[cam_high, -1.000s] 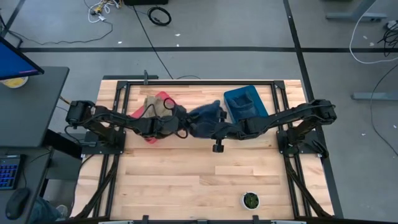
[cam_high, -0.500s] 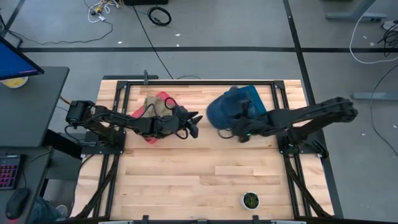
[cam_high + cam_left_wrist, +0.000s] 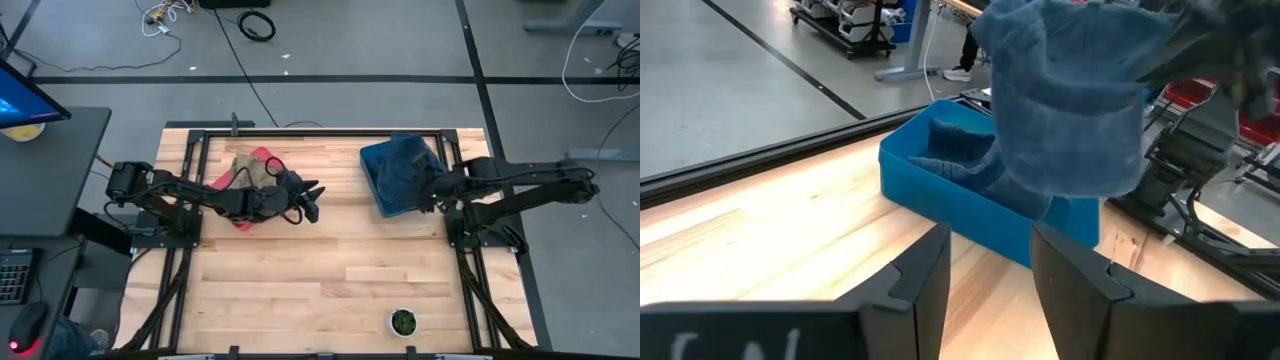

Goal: Pick & Place hat
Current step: Put the blue cap into the blue bin

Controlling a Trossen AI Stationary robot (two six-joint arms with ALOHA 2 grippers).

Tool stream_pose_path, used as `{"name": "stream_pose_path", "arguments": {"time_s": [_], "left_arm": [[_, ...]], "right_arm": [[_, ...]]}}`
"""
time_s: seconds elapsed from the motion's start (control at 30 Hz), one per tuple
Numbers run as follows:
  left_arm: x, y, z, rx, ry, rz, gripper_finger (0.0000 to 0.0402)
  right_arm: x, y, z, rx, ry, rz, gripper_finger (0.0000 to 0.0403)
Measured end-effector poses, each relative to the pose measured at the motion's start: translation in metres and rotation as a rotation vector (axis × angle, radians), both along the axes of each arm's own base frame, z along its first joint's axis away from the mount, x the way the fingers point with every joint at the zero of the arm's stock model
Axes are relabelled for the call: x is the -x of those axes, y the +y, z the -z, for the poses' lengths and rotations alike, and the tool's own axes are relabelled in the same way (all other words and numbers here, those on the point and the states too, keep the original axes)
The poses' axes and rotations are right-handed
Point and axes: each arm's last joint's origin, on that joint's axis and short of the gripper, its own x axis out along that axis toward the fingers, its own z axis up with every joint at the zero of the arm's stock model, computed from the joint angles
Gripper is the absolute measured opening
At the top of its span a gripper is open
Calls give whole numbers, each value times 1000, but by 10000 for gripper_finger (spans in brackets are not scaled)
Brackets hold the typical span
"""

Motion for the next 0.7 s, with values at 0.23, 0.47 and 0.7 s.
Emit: {"name": "stream_pose_path", "arguments": {"time_s": [0.23,0.47,0.7], "left_arm": [[0,3,1,0,7,-9,142],[1,3,2,0,22,-10,142],[1,4,3,-1,30,-13,142]], "right_arm": [[-3,-15,53,140,172,-96,2],[-12,-24,93,174,146,-211,3],[-15,-31,99,266,160,-251,7]]}}
